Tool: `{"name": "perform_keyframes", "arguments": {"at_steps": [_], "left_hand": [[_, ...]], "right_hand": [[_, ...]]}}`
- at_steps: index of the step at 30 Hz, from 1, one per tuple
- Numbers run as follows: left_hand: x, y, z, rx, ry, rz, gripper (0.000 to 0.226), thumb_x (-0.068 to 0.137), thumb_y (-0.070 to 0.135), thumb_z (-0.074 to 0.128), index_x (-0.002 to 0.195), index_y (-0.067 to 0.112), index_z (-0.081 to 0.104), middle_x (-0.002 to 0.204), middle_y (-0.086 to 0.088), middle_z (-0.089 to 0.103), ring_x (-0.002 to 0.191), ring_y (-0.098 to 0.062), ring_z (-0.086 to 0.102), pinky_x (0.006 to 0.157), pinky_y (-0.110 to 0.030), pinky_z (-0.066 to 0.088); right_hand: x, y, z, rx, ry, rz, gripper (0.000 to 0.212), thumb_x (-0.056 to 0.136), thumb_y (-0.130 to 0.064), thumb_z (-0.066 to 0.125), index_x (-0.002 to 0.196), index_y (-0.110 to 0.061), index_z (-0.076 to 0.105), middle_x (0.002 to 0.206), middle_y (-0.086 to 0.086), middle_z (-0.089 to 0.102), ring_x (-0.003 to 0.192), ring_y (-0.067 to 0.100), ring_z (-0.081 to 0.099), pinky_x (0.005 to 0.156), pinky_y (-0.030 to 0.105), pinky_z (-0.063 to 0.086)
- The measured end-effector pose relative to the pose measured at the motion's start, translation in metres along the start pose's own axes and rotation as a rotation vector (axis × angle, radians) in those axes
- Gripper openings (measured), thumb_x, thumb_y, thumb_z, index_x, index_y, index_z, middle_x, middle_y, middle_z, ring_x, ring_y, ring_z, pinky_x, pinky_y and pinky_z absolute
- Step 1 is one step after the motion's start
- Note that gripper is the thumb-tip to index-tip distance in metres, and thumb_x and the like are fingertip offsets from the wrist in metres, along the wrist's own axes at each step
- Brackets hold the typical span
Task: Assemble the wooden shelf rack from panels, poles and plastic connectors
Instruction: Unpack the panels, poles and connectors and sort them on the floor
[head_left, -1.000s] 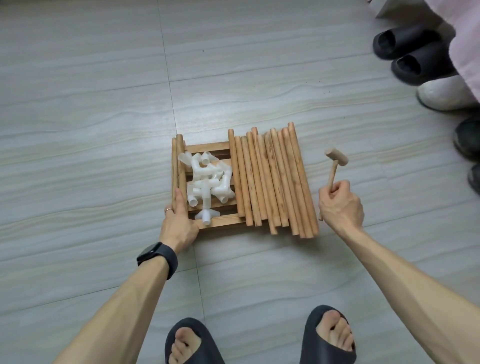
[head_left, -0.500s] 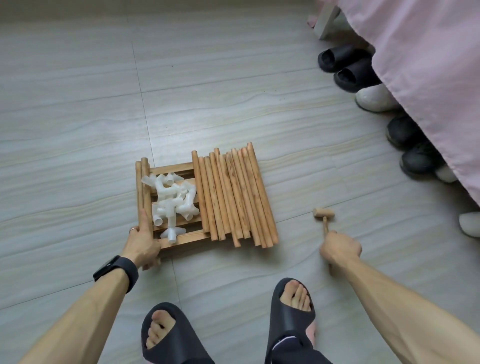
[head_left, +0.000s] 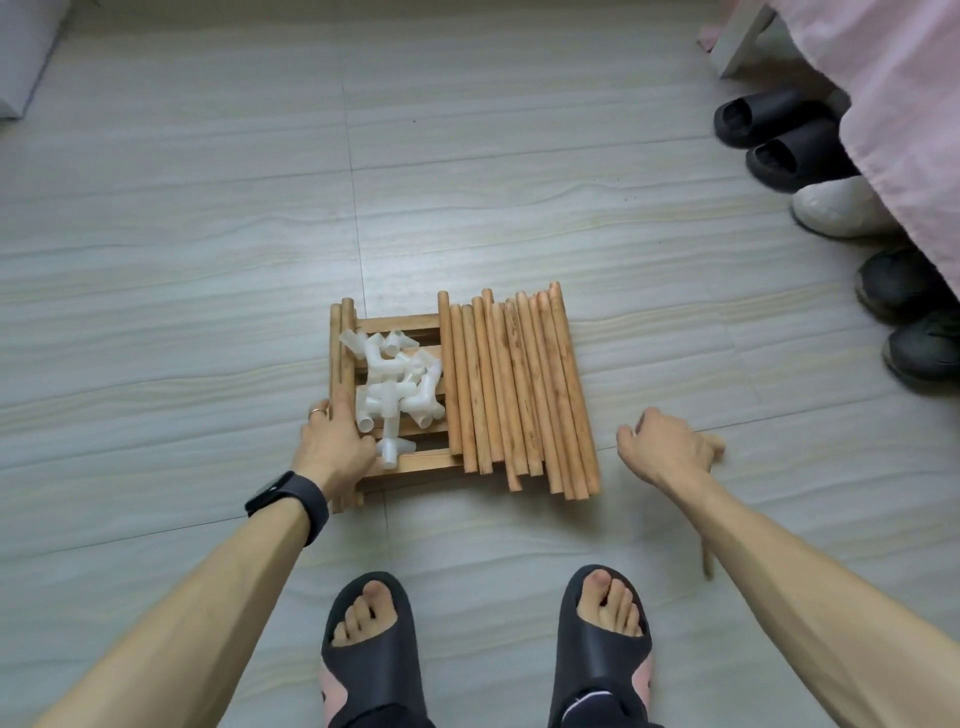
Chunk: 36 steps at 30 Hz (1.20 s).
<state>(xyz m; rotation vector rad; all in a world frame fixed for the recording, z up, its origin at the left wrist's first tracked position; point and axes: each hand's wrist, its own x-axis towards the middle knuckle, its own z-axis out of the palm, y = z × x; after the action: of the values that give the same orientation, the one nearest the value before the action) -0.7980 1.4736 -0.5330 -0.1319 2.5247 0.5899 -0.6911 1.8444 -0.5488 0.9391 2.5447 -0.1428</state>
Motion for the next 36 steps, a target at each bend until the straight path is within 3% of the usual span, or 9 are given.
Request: {"name": "perform_keyframes", "arguments": {"at_steps": [2, 5, 10, 15, 21, 25, 29, 32, 36], "left_hand": [[-0.003, 0.018, -0.004, -0.023, 0.107, 0.072, 0.076, 0.094, 0.019, 0.053, 0.160, 0.024, 0.015, 0.153, -0.022, 0.029, 0.140, -0.042, 0.032, 0.112, -0.051, 0.038], [-0.008, 0.056, -0.001, -0.024, 0.164, 0.218, 0.067, 0.095, 0.025, 0.055, 0.156, 0.020, 0.028, 0.158, -0.015, 0.028, 0.145, -0.032, 0.030, 0.112, -0.046, 0.038], [-0.011, 0.120, 0.034, 0.019, 0.049, 0.370, 0.061, 0.096, 0.042, 0.057, 0.148, 0.019, 0.036, 0.147, -0.009, 0.044, 0.127, -0.024, 0.052, 0.099, -0.042, 0.052], [0.002, 0.162, 0.068, 0.203, -0.038, 0.156, 0.086, 0.089, 0.067, 0.056, 0.148, 0.010, 0.029, 0.147, -0.015, 0.044, 0.121, -0.033, 0.057, 0.088, -0.043, 0.050], [0.012, 0.179, 0.082, 0.156, -0.003, 0.018, 0.074, 0.088, 0.044, 0.067, 0.142, 0.010, 0.030, 0.141, -0.017, 0.044, 0.114, -0.032, 0.061, 0.083, -0.039, 0.049], [0.018, 0.171, 0.076, 0.122, -0.011, 0.055, 0.061, 0.086, 0.037, 0.068, 0.132, 0.009, 0.039, 0.130, -0.015, 0.052, 0.111, -0.032, 0.061, 0.076, -0.036, 0.045], [0.023, 0.158, 0.071, 0.097, 0.016, 0.093, 0.038, 0.092, 0.023, 0.063, 0.122, 0.009, 0.045, 0.122, -0.013, 0.059, 0.110, -0.034, 0.063, 0.082, -0.041, 0.052], [0.028, 0.153, 0.065, 0.049, 0.008, 0.100, 0.033, 0.095, 0.022, 0.058, 0.122, 0.009, 0.045, 0.113, -0.012, 0.064, 0.103, -0.031, 0.065, 0.074, -0.037, 0.050], [0.029, 0.150, 0.057, -0.050, -0.047, 0.109, 0.035, 0.094, 0.025, 0.058, 0.123, 0.008, 0.045, 0.111, -0.013, 0.063, 0.100, -0.031, 0.063, 0.081, -0.039, 0.054]], "right_hand": [[0.004, -0.027, -0.008, 0.254, 0.034, -0.074, 0.042, 0.096, -0.049, 0.044, 0.117, -0.015, 0.056, 0.118, 0.011, 0.065, 0.107, 0.035, 0.061, 0.081, 0.040, 0.043], [0.008, -0.061, -0.016, 0.476, -0.002, -0.143, 0.057, 0.097, -0.056, 0.050, 0.135, -0.014, 0.051, 0.132, 0.009, 0.059, 0.119, 0.030, 0.057, 0.094, 0.040, 0.045], [0.019, -0.077, -0.011, 0.347, -0.059, -0.145, 0.068, 0.094, -0.061, 0.055, 0.142, -0.014, 0.046, 0.141, 0.010, 0.052, 0.126, 0.030, 0.054, 0.102, 0.044, 0.048], [0.018, -0.071, -0.008, 0.174, -0.047, -0.171, 0.071, 0.091, -0.069, 0.052, 0.135, -0.013, 0.048, 0.131, 0.010, 0.056, 0.118, 0.033, 0.059, 0.091, 0.042, 0.050], [0.023, -0.079, -0.017, 0.030, -0.081, -0.247, 0.057, 0.095, -0.053, 0.048, 0.128, -0.006, 0.045, 0.128, 0.018, 0.058, 0.114, 0.040, 0.059, 0.086, 0.043, 0.049], [0.021, -0.084, -0.019, 0.000, -0.052, -0.275, 0.052, 0.094, -0.049, 0.047, 0.125, -0.007, 0.042, 0.121, 0.018, 0.059, 0.109, 0.039, 0.060, 0.079, 0.041, 0.047], [0.023, -0.084, -0.017, 0.038, -0.047, -0.266, 0.051, 0.091, -0.047, 0.049, 0.122, -0.006, 0.043, 0.119, 0.019, 0.059, 0.107, 0.040, 0.060, 0.078, 0.041, 0.045], [0.023, -0.083, -0.015, 0.075, -0.024, -0.247, 0.051, 0.089, -0.042, 0.052, 0.123, -0.005, 0.044, 0.122, 0.018, 0.056, 0.107, 0.040, 0.060, 0.077, 0.040, 0.045], [0.023, -0.081, -0.010, 0.117, -0.013, -0.240, 0.051, 0.088, -0.041, 0.054, 0.122, -0.004, 0.043, 0.119, 0.017, 0.056, 0.104, 0.039, 0.060, 0.074, 0.039, 0.043]]}}
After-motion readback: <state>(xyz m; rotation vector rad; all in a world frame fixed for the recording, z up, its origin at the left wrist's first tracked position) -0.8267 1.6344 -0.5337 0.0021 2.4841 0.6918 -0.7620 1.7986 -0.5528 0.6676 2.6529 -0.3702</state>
